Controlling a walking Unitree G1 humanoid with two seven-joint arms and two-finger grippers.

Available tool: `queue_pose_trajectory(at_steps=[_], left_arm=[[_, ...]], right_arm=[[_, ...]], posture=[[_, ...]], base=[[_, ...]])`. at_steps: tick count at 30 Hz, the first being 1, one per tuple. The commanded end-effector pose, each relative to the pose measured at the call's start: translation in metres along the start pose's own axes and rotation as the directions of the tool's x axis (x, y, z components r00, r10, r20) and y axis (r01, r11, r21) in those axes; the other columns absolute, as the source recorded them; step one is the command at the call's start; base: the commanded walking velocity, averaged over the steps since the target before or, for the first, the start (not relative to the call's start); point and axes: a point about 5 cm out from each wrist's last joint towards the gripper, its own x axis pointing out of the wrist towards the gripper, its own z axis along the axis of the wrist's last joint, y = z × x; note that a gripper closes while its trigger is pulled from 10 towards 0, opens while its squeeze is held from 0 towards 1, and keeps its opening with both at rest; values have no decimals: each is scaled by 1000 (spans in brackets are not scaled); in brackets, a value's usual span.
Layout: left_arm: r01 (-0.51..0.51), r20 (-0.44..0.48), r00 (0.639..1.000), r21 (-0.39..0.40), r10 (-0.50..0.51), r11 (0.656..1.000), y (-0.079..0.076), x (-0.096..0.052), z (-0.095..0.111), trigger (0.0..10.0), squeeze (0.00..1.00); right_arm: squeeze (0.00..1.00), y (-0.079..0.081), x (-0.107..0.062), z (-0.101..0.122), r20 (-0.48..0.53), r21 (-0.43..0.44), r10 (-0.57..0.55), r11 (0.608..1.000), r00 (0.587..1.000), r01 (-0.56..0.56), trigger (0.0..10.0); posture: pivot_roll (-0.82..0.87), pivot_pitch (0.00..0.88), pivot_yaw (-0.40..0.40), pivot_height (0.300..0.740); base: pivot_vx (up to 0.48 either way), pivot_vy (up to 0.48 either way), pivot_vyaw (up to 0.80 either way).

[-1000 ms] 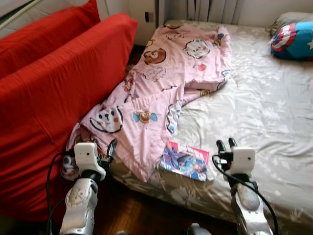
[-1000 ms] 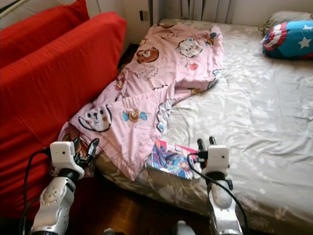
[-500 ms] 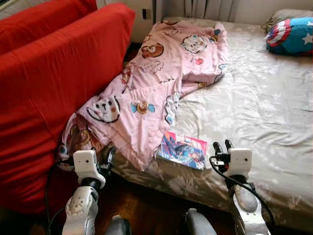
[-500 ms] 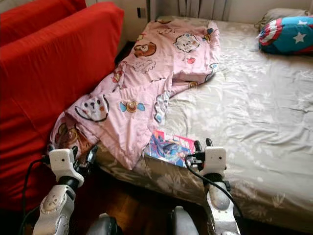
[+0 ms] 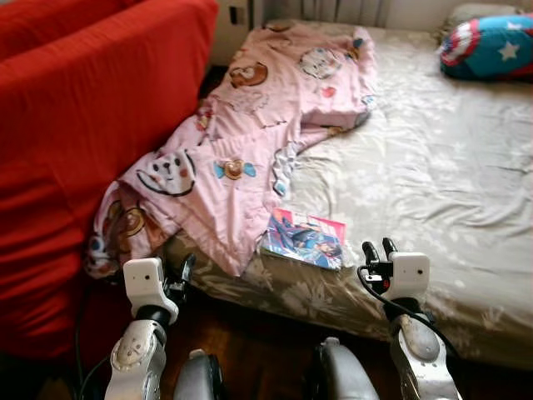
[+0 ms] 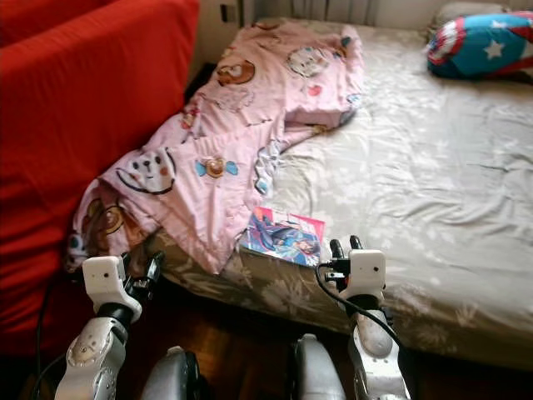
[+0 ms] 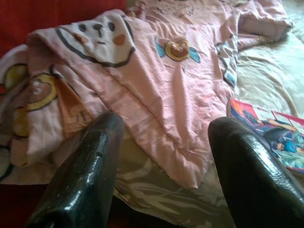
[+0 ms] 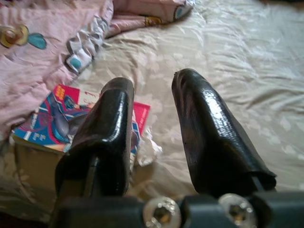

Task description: Clean up the room

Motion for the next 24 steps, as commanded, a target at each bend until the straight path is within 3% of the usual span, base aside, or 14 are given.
queue_pose_trajectory(at_steps=[1, 13, 24], left_arm=[[2, -22, 1000, -4, -2, 1000, 0, -4, -4, 10000, 0], [9, -37, 999, -17, -10, 1000, -4, -8, -7, 10000, 0], [32, -41, 999, -26, -33, 999, -8, -7, -7, 10000, 0]], right_arm=[[0, 2, 0, 0, -5, 5, 7, 1000, 1000, -7, 10000], [0, 2, 2, -4, -41, -1, 29, 1000, 999, -30, 10000], [0, 3, 0, -8, -63, 15, 32, 999, 997, -31, 10000]], posture=[[-146, 204, 17, 636], [-147, 172, 21, 636], [-143, 182, 20, 636]], base=[[0, 0, 0], [0, 0, 0], [308, 0, 0]])
